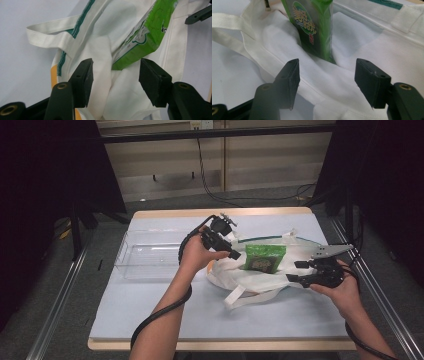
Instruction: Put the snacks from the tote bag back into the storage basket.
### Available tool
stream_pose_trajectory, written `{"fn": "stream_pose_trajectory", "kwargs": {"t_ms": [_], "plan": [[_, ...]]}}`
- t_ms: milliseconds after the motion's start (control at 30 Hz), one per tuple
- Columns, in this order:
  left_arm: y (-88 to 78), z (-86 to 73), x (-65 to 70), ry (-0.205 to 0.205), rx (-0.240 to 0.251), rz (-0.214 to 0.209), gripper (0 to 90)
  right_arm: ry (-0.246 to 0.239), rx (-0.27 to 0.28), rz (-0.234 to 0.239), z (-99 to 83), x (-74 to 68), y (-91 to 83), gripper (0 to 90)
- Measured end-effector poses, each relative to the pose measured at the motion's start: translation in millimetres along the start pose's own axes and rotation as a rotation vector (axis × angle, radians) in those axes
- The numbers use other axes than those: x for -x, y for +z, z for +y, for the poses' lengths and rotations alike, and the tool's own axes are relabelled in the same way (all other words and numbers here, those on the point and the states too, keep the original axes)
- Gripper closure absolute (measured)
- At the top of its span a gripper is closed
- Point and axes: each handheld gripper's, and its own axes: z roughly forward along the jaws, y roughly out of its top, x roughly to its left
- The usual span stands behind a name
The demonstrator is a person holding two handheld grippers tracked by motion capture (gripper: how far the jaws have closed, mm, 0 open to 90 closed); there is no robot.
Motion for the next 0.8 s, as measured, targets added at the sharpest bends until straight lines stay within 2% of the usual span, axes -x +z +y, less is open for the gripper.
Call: {"fn": "stream_pose_trajectory", "kwargs": {"t_ms": [67,200,233,267,333,467,633,700,800], "plan": [[0.4,1.5,1.4,0.002,0.003,0.003,43.3,-0.003,0.0,0.002,0.1,0.0,0.1,35.6],[0.2,6.8,3.7,0.032,-0.009,0.011,41.3,-0.004,0.002,-0.001,-0.9,0.9,0.2,33.4],[-0.1,8.4,5.0,0.028,-0.008,0.004,40.8,0.0,0.0,0.003,-1.3,1.5,0.1,33.3],[0.1,10.2,5.4,0.05,-0.011,0.005,40.7,0.002,-0.002,0.001,-1.8,1.3,0.1,33.3],[1.0,13.0,8.1,0.049,-0.016,0.008,40.6,0.0,-0.004,-0.002,-2.5,1.7,0.2,32.8],[2.9,17.7,9.6,0.073,-0.028,0.008,40.4,-0.002,-0.001,0.003,-2.9,1.9,0.4,32.5],[3.6,17.0,11.8,0.087,-0.047,0.012,41.0,-0.003,0.0,0.002,-2.4,1.4,-0.5,32.5],[2.4,15.7,12.0,0.081,-0.037,0.007,41.1,-0.001,0.002,0.006,-2.5,1.6,-0.4,32.5],[0.9,14.9,13.1,0.094,-0.041,-0.005,41.2,0.002,0.004,0.009,-2.6,1.8,-0.3,32.5]]}}
